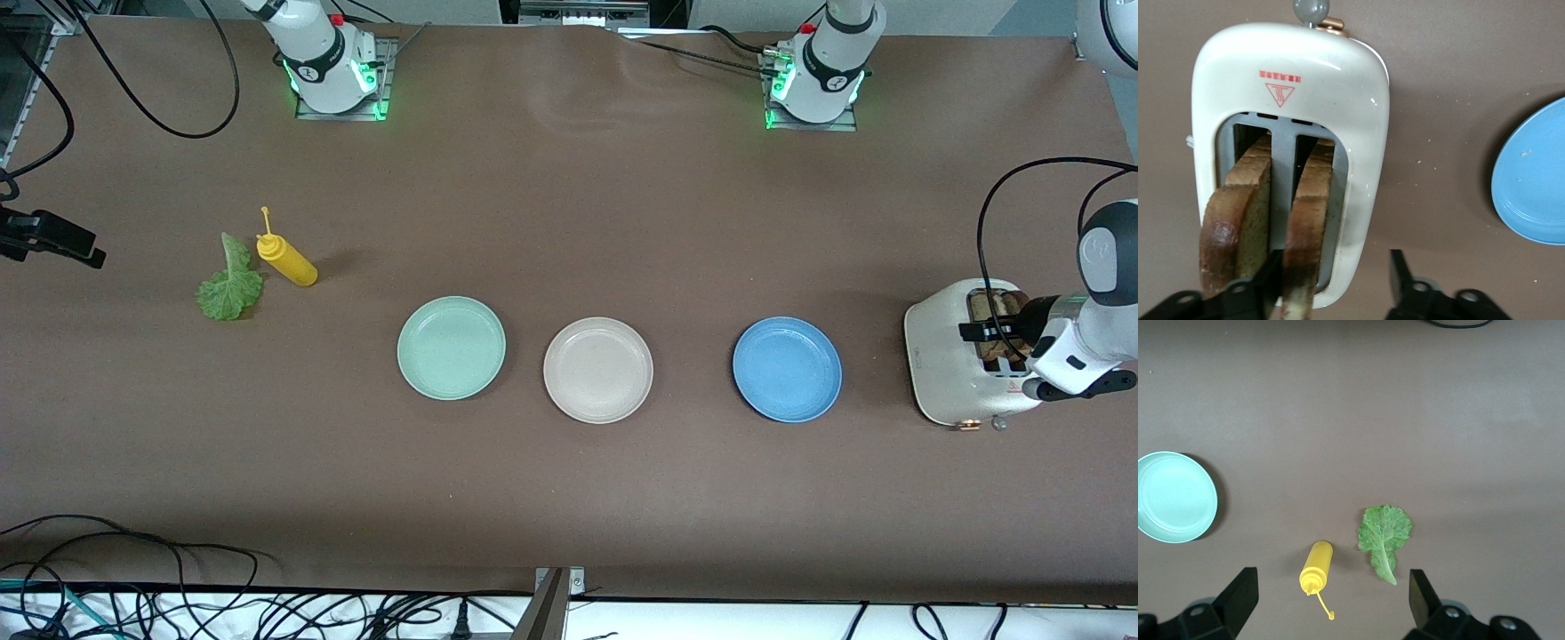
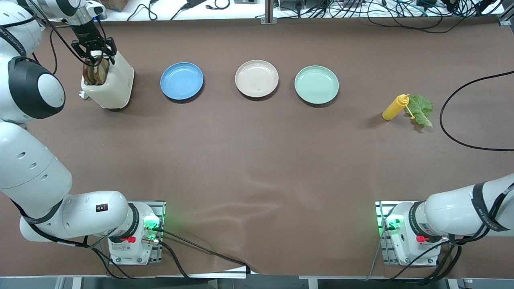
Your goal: Make sandwich on beige plate with both arms
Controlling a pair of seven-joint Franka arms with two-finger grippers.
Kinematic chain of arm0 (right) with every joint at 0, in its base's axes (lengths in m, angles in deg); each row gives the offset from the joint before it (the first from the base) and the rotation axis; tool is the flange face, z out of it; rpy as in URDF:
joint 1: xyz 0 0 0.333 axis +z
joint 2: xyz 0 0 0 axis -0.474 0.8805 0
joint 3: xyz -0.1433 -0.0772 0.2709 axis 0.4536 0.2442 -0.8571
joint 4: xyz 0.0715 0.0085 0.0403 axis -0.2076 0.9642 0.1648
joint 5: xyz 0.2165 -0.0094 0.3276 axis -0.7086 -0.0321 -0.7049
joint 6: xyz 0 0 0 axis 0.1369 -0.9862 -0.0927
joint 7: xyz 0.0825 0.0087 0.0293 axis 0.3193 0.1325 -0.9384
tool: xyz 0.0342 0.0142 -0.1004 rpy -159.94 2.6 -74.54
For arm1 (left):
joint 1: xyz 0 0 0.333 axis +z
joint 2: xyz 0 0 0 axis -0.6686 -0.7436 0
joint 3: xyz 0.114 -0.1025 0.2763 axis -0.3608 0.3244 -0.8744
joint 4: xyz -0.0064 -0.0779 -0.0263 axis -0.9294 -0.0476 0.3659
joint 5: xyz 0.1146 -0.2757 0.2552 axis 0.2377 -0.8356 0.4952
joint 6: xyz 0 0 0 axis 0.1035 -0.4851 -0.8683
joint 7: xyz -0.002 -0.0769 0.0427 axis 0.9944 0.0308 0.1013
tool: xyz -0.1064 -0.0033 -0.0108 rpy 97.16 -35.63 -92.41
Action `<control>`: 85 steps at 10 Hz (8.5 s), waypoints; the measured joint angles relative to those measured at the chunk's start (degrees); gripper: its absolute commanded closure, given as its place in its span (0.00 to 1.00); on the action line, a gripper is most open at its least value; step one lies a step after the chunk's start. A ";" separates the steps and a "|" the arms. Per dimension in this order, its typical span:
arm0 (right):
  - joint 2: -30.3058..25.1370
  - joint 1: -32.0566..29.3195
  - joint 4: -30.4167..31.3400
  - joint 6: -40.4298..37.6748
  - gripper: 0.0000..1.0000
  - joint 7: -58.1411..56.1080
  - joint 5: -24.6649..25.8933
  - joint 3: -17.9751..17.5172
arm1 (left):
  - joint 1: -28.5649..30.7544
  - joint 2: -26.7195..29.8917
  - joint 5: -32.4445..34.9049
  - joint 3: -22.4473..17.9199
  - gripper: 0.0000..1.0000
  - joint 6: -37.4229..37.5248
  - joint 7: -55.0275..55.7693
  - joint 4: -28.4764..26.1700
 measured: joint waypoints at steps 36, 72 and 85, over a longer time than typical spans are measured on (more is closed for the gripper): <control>0.00 -0.09 0.01 -0.03 0.00 0.00 -0.05 0.07 | -13.18 4.98 -41.58 6.66 1.00 -2.81 1.77 -1.60; 0.01 -0.14 0.00 -0.05 0.00 0.00 -0.08 0.12 | -29.26 -19.36 -54.02 6.46 0.00 -27.46 -7.37 2.02; 0.01 -0.19 0.03 -0.08 0.00 0.00 -0.09 0.15 | -14.89 11.82 -23.77 -0.09 0.00 -21.63 -8.17 -8.46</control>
